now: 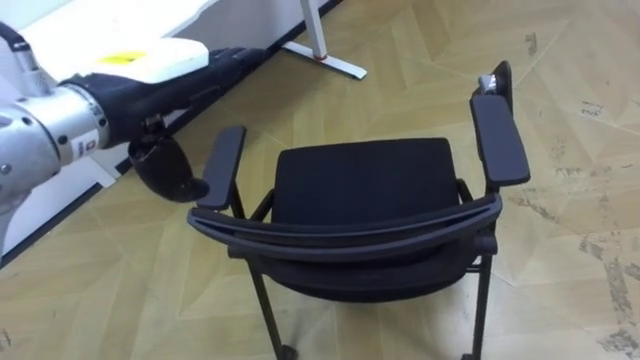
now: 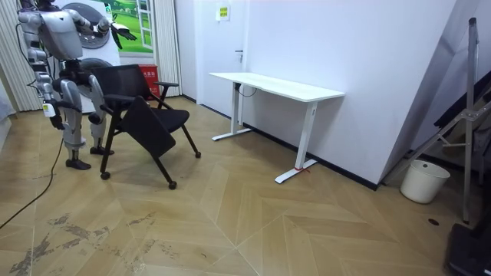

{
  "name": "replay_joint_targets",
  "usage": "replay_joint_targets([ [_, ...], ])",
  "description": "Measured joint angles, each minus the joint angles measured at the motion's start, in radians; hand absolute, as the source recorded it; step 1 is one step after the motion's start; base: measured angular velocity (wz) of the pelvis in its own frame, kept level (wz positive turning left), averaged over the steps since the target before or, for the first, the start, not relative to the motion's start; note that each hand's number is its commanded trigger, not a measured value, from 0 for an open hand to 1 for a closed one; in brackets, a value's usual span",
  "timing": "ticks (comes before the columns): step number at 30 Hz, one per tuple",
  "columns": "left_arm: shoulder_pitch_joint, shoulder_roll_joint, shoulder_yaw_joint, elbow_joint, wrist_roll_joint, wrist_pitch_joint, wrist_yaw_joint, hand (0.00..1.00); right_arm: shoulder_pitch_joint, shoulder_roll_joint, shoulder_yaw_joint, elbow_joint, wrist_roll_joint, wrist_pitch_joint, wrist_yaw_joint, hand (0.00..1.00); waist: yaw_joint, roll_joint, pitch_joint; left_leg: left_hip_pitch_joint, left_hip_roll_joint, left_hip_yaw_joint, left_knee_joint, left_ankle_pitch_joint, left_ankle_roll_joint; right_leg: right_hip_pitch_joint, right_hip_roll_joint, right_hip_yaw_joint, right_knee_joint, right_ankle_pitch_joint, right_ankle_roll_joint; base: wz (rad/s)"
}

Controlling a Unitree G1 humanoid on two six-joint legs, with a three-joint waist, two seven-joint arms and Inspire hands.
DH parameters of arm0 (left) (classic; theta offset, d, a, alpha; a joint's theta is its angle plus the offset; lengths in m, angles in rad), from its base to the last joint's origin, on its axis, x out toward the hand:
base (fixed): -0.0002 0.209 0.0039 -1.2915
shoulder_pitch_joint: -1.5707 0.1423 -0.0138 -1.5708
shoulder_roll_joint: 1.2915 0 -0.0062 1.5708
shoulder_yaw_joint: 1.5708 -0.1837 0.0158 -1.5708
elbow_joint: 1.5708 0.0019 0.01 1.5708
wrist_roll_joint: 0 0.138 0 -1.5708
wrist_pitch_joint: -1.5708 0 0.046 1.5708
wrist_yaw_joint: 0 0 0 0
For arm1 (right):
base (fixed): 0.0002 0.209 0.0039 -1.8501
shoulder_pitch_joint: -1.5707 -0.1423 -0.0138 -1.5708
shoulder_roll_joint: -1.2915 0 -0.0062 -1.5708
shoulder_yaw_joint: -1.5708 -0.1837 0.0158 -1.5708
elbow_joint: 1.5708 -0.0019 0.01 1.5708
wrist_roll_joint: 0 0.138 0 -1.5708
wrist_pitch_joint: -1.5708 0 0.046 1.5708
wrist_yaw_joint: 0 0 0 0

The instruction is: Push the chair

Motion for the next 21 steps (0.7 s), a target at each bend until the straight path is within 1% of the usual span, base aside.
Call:
replay_joint_targets([
  [1,0.001,-0.001,0.000,-0.001,0.000,-0.001,0.000,0.00,0.000,0.000,0.000,0.000,0.002,0.000,0.000,0.00,-0.001,-0.002,0.0014,0.003,0.000,0.000,-0.002,0.000,0.000,0.001,0.000,0.000,0.000,0.000,0.000,-0.05],
  [3,0.004,-0.006,0.000,-0.001,0.000,0.000,0.001,0.00,-0.001,0.000,0.000,0.000,0.016,0.000,-0.003,0.00,-0.006,-0.013,0.0091,0.006,0.000,0.001,-0.007,0.000,0.000,0.003,0.000,-0.001,-0.001,0.000,0.000,-0.02],
  [4,0.005,-0.006,-0.001,-0.001,0.000,0.000,0.001,0.00,-0.001,0.000,0.000,0.000,0.020,0.000,-0.004,0.00,-0.008,-0.015,0.0111,0.006,0.000,0.001,-0.007,0.000,0.000,0.003,0.000,-0.001,-0.001,0.000,0.000,0.00],
  [5,0.009,-0.006,-0.001,-0.001,0.001,0.001,0.001,0.00,-0.002,0.000,0.000,0.001,0.025,0.001,-0.005,0.00,-0.015,-0.021,0.0151,0.004,-0.001,0.000,-0.008,0.000,0.000,0.002,0.000,-0.001,-0.002,0.000,0.000,0.00],
  [8,0.025,-0.013,-0.007,-0.001,0.005,0.003,0.001,0.00,-0.003,0.001,0.000,0.000,0.025,0.000,-0.013,0.00,-0.027,-0.027,0.0189,0.004,-0.002,0.001,-0.009,0.000,0.000,0.001,0.000,0.000,-0.003,0.000,0.000,0.00],
  [9,0.025,-0.015,-0.011,0.000,0.005,0.002,0.001,0.00,-0.004,0.001,0.001,0.000,0.025,0.000,-0.014,0.00,-0.031,-0.025,0.0176,0.001,-0.001,0.001,-0.009,0.000,0.000,-0.003,0.000,0.000,-0.003,0.000,0.000,0.00],
  [11,0.040,-0.021,-0.012,0.001,0.008,0.002,0.003,0.00,-0.009,0.001,0.001,0.000,0.025,0.000,-0.021,0.00,-0.043,-0.026,0.0182,0.000,-0.001,0.001,-0.009,0.000,0.000,-0.004,0.001,0.000,-0.003,0.000,0.000,0.00],
  [12,0.050,-0.027,-0.016,0.001,0.016,0.002,0.003,0.00,-0.013,0.001,0.001,0.000,0.025,0.000,-0.026,0.00,-0.047,-0.025,0.0178,0.000,-0.001,0.001,-0.009,0.000,0.000,-0.004,0.001,0.000,-0.002,0.000,0.000,0.00],
  [15,0.053,-0.047,-0.032,0.002,0.023,0.002,0.004,0.00,-0.018,0.001,0.003,0.000,0.025,0.000,-0.032,0.00,-0.050,-0.022,0.0155,0.000,-0.001,0.001,-0.009,0.000,0.000,-0.004,0.001,0.000,-0.002,0.000,0.000,0.00],
  [18,0.054,-0.048,-0.059,0.006,0.028,0.002,0.004,0.00,-0.026,0.001,0.004,-0.002,0.025,0.000,-0.033,0.00,-0.051,-0.015,0.0109,0.001,-0.001,0.004,-0.008,0.000,0.000,-0.004,0.001,-0.001,-0.001,0.000,0.000,0.00],
  [21,0.060,-0.048,-0.072,0.008,0.042,0.002,0.004,0.00,-0.030,0.001,0.004,-0.002,0.025,0.000,-0.033,0.00,-0.052,-0.012,0.0087,0.004,0.000,0.006,-0.007,0.000,0.000,-0.002,0.001,-0.001,0.001,0.000,0.000,0.00],
])
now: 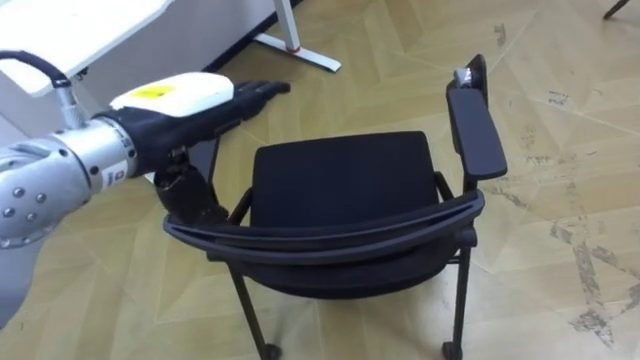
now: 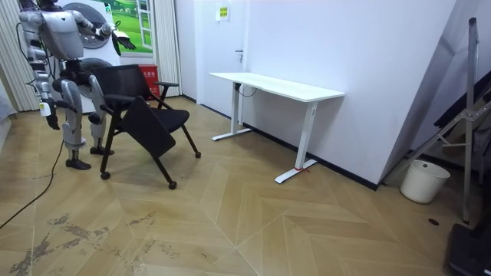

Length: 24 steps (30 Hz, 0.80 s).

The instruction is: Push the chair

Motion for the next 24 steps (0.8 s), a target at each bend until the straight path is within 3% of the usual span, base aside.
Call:
replay_joint_targets([
  [5,0.011,-0.009,-0.020,0.016,0.008,0.001,0.000,0.00,0.000,0.001,0.022,0.000,0.002,0.000,-0.003,0.00,-0.002,0.003,-0.0022,0.003,0.000,0.000,0.002,0.000,0.000,0.004,0.000,0.000,0.000,0.000,0.000,0.00],
  [9,0.022,-0.043,-0.023,0.017,0.008,0.000,0.001,0.00,0.000,0.001,0.038,0.000,0.001,0.000,-0.008,0.00,-0.002,0.001,-0.0009,0.003,0.000,0.000,0.003,0.000,0.000,0.005,0.000,0.000,0.001,0.000,0.000,0.00],
  [20,0.037,-0.046,-0.052,0.017,0.011,0.026,-0.003,0.00,0.000,0.006,0.039,0.001,0.001,0.001,-0.007,0.00,-0.003,-0.007,0.0051,-0.001,0.008,-0.001,-0.003,-0.001,-0.002,-0.001,0.002,0.001,-0.003,0.000,0.000,0.00],
  [24,0.037,-0.059,-0.053,0.017,0.029,0.033,-0.003,0.00,0.000,0.006,0.040,0.001,0.001,0.001,-0.005,0.00,-0.004,-0.006,0.0046,-0.001,0.009,0.000,-0.007,-0.002,-0.003,-0.002,0.004,0.001,-0.003,0.000,0.000,0.00],
])
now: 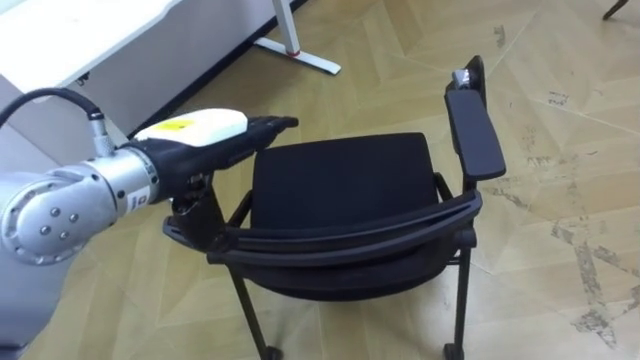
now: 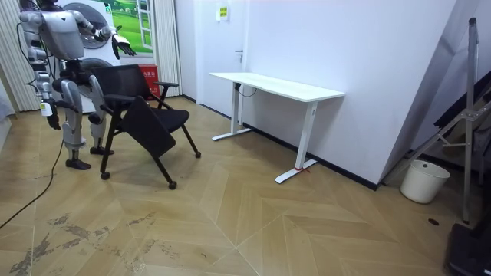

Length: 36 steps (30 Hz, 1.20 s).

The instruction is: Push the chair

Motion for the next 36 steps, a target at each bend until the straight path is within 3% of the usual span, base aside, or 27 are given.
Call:
replay_joint_targets([
  [5,0.002,-0.023,0.000,0.007,0.000,0.004,-0.001,0.00,-0.001,0.000,0.000,0.000,0.000,0.000,0.007,0.00,-0.001,0.000,0.0001,0.003,0.001,0.007,-0.004,0.000,0.000,0.000,0.001,0.001,0.000,0.000,0.000,0.00],
  [10,0.033,-0.023,0.000,0.019,0.002,0.010,-0.001,0.00,-0.005,0.001,-0.001,0.001,-0.011,0.000,0.007,0.00,-0.011,-0.002,0.0011,0.004,0.000,0.008,-0.004,0.000,0.000,0.000,0.001,0.002,0.000,0.000,0.000,0.00],
  [16,0.056,-0.031,0.000,0.019,0.041,0.012,-0.002,0.00,-0.013,0.006,-0.002,0.001,-0.029,0.000,0.005,0.00,-0.022,-0.015,0.0084,0.002,0.001,0.008,-0.002,0.000,0.000,-0.001,0.001,0.003,0.000,0.000,0.000,0.00],
  [20,0.056,-0.055,0.000,0.019,0.057,0.014,-0.002,0.00,-0.015,0.014,-0.003,0.001,-0.032,0.001,0.004,0.00,-0.022,-0.020,0.0046,0.002,0.000,0.009,-0.002,0.000,0.000,-0.002,0.001,0.003,0.000,0.000,0.000,0.00],
  [36,0.056,-0.064,0.001,0.039,0.080,0.024,0.001,0.00,-0.015,0.019,-0.002,0.001,-0.032,0.003,0.008,0.00,-0.021,-0.007,-0.0112,0.004,0.000,0.011,0.004,0.000,-0.001,0.002,0.003,0.001,0.001,0.002,-0.003,0.00],
])
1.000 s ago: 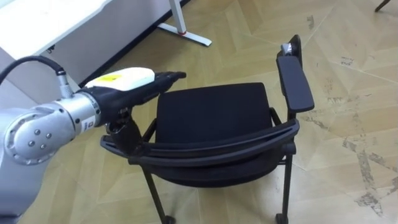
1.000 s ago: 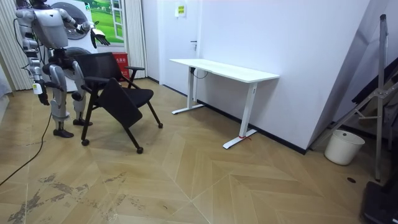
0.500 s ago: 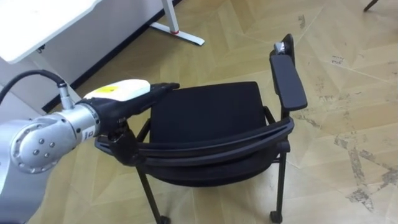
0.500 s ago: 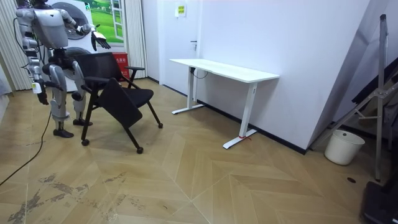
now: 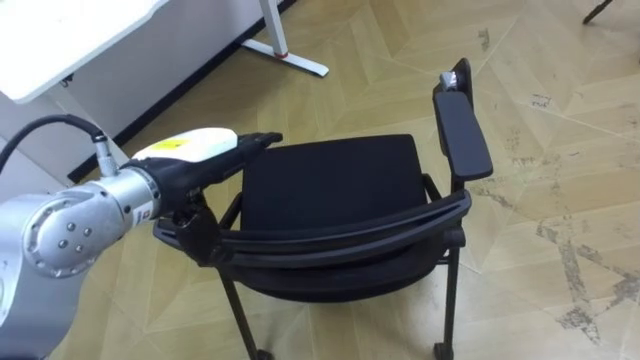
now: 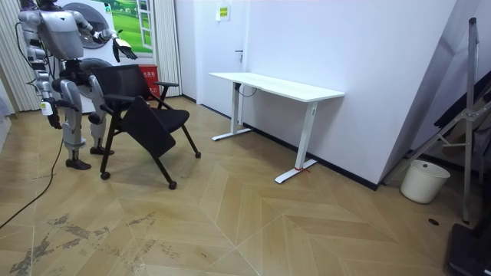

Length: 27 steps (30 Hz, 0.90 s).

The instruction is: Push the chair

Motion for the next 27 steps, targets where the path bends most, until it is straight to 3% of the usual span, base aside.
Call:
replay_joint_targets([
  [4,0.002,-0.002,-0.011,0.000,0.017,-0.006,0.004,0.00,0.001,0.002,0.002,0.004,0.000,0.000,-0.001,0.00,-0.004,-0.001,0.0007,0.003,0.000,0.000,-0.001,0.000,0.000,0.004,0.000,0.000,0.000,0.000,0.000,0.00],
  [11,0.014,-0.003,-0.020,0.000,0.031,-0.014,0.008,0.00,0.003,0.002,0.002,0.004,0.002,0.000,-0.005,0.00,-0.008,-0.017,0.0146,0.000,0.000,0.001,-0.007,0.001,-0.002,-0.002,0.001,0.000,-0.001,0.000,0.000,0.00],
  [19,0.020,-0.003,-0.028,0.017,0.049,-0.015,0.021,0.00,0.002,0.002,0.002,0.001,-0.003,0.000,-0.003,0.00,-0.011,-0.017,0.0149,0.014,0.000,0.008,-0.022,0.001,-0.002,0.000,0.001,0.000,-0.001,0.000,0.000,-0.02],
  [23,0.021,-0.004,-0.028,0.019,0.069,-0.015,0.039,0.00,0.002,0.003,0.002,0.000,-0.002,0.000,-0.003,0.00,-0.011,-0.023,0.0189,0.017,0.000,0.011,-0.023,0.001,-0.002,0.000,0.001,0.002,-0.001,0.000,0.000,0.00],
  [27,0.024,-0.030,-0.029,0.029,0.080,-0.015,0.050,0.00,0.002,0.003,0.002,-0.001,-0.002,-0.001,-0.006,0.00,-0.009,-0.026,0.0201,0.017,0.001,0.015,-0.021,0.001,-0.002,0.000,0.001,0.003,-0.002,0.000,0.000,-0.03],
])
